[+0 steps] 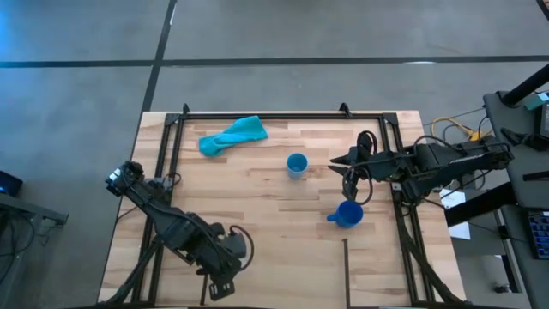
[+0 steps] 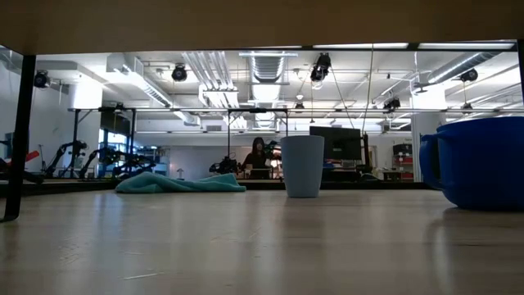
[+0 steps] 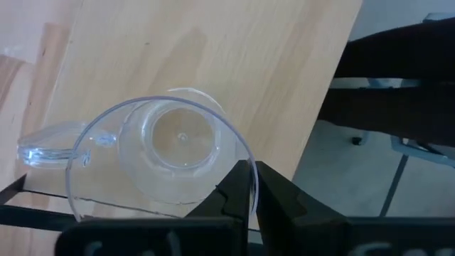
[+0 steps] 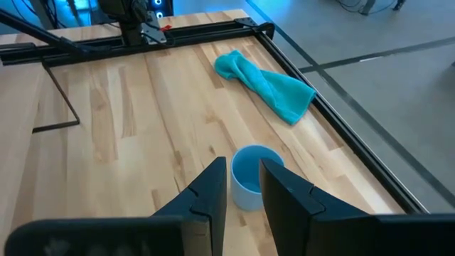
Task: Stack small to large cups/mugs on shelf
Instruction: Put the transparent mug on the shelf, then put the blue mug on the shelf
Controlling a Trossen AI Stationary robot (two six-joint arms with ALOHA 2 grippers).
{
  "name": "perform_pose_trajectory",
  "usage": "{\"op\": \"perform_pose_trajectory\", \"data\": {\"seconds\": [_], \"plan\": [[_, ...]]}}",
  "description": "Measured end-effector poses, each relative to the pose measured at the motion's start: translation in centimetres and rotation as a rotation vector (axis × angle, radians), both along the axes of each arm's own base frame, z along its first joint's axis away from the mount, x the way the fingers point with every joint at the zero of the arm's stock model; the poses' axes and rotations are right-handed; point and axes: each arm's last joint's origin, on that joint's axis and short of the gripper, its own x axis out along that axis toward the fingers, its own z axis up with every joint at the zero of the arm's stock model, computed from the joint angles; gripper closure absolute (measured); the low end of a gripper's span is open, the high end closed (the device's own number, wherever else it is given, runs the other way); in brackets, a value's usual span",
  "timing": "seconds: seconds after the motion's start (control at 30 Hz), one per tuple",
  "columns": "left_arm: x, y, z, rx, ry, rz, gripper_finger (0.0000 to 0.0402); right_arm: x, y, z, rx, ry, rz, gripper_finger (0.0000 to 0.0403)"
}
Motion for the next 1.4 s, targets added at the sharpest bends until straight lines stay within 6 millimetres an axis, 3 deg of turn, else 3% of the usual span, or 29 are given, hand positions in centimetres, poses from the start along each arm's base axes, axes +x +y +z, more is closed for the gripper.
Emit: {"op": "perform_pose_trajectory", "data": {"seconds": [1.03, 1.4], "plan": [[1.1, -0.6, -0.7, -0.028, -0.022, 0.027, 0.0401, 0.0, 0.0, 0.0, -0.013, 0.005, 0.007, 0.0323], [1.8, -0.6, -1.6, -0.026, 0.022, 0.052, 0.0323, 0.0, 0.0, 0.0, -0.014, 0.005, 0.008, 0.0323]]}}
